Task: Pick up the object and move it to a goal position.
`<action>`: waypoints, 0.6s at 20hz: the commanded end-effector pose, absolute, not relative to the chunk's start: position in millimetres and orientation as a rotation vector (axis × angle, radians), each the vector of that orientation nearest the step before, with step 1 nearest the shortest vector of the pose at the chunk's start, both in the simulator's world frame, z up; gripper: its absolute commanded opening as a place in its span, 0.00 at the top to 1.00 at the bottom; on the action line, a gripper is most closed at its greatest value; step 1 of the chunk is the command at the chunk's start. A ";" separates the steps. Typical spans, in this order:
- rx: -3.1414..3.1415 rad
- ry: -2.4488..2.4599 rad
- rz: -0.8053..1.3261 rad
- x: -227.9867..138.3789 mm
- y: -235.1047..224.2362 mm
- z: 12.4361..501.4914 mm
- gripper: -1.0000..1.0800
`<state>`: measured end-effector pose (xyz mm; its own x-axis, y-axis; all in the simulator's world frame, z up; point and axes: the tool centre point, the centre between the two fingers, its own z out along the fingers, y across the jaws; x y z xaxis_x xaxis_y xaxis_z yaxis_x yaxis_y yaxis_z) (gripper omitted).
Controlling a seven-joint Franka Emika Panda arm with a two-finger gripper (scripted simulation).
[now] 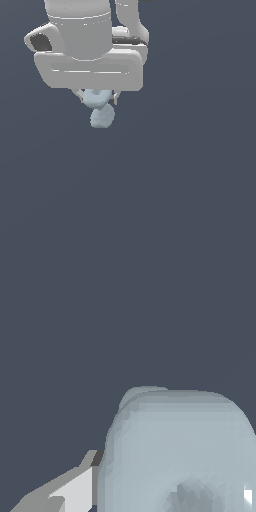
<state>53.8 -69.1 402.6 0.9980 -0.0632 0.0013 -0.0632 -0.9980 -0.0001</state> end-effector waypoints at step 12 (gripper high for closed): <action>-3.140 0.099 0.000 61.0 -78.6 440.0 1.00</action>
